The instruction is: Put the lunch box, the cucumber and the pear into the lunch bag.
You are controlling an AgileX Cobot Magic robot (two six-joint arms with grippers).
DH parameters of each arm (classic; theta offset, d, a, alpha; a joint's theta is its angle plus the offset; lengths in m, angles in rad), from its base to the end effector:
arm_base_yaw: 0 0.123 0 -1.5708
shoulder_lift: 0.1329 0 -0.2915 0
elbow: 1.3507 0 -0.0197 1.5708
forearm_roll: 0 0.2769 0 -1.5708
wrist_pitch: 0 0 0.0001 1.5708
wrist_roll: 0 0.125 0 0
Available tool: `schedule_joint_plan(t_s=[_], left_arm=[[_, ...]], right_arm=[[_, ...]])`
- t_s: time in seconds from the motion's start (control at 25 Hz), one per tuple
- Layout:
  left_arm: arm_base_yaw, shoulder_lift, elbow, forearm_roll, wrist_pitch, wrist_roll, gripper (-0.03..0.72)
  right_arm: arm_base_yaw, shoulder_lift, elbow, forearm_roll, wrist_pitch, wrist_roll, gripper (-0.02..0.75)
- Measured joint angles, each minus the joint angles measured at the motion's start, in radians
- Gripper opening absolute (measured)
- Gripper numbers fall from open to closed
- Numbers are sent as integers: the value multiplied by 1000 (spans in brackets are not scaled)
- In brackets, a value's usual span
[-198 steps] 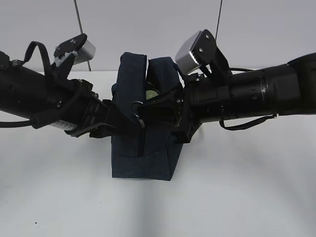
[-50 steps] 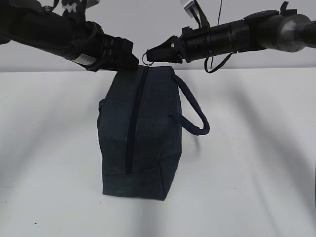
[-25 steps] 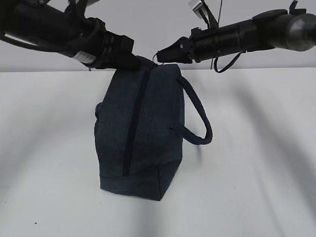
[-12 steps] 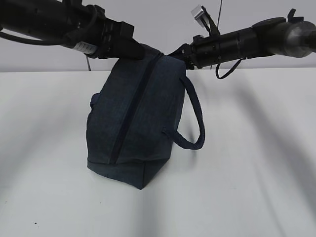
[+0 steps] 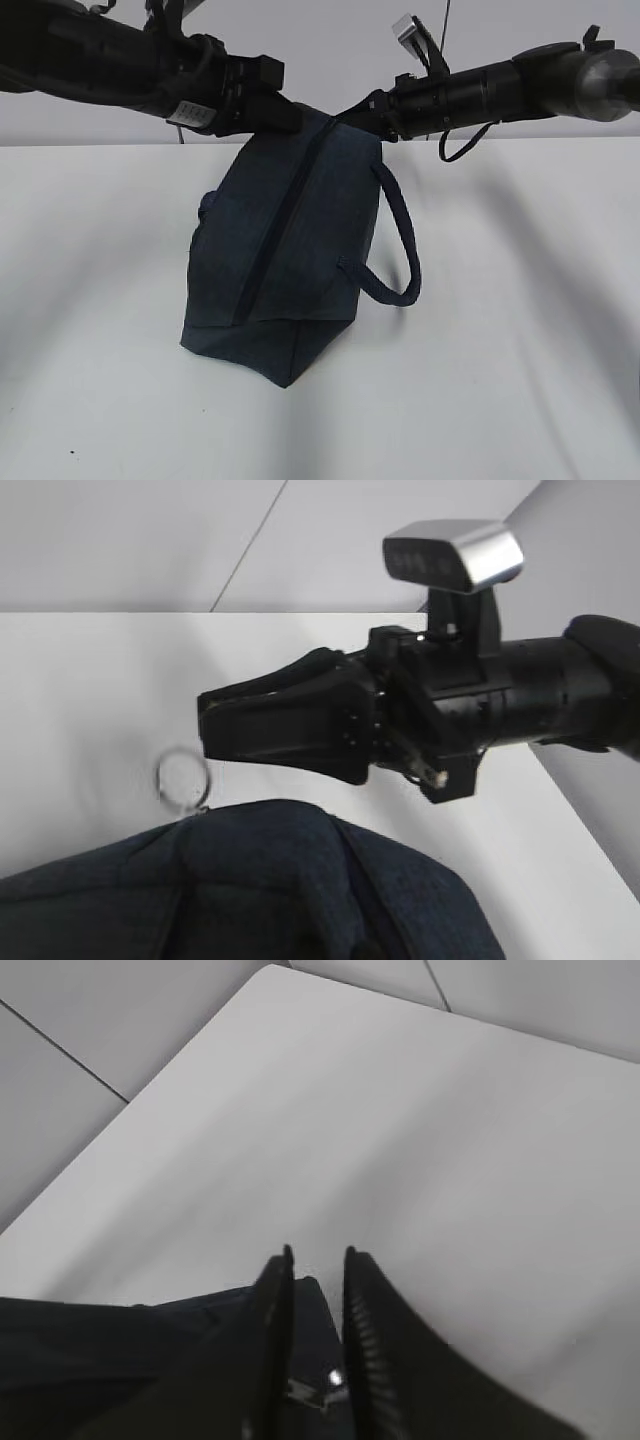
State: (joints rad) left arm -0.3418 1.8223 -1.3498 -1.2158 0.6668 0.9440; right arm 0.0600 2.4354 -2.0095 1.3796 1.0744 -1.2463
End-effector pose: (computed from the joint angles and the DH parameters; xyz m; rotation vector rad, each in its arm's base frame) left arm 0.4036 -0.2206 0.2456 0.5240 2.1922 -0.9740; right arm 0.5542 0.1414 0.1682 -0.6713 1.9641 1.1474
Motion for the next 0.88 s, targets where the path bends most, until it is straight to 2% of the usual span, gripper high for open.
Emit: schedule_joint_plan(t_s=[0.16, 0.24, 0.36, 0.48, 0.68, 0.88], left_arm=[[0, 30, -3, -16, -35, 0, 24], [0, 38, -4, -21, -43, 6, 74], [0, 47, -4, -15, -58, 18, 192], [0, 49, -4, 59, -81, 35, 285], [0, 30, -5, 192, -83, 41, 320], [0, -25, -5, 242, -77, 41, 321]], right_arm=[[0, 0, -35, -34, -2, 0, 292], [0, 0, -49, -69, -2, 0, 331], [0, 0, -79, -137, -2, 29, 351], [0, -8, -102, -248, -2, 93, 356], [0, -42, -111, -473, -8, 221, 356], [0, -80, -113, -582, 2, 314, 356]])
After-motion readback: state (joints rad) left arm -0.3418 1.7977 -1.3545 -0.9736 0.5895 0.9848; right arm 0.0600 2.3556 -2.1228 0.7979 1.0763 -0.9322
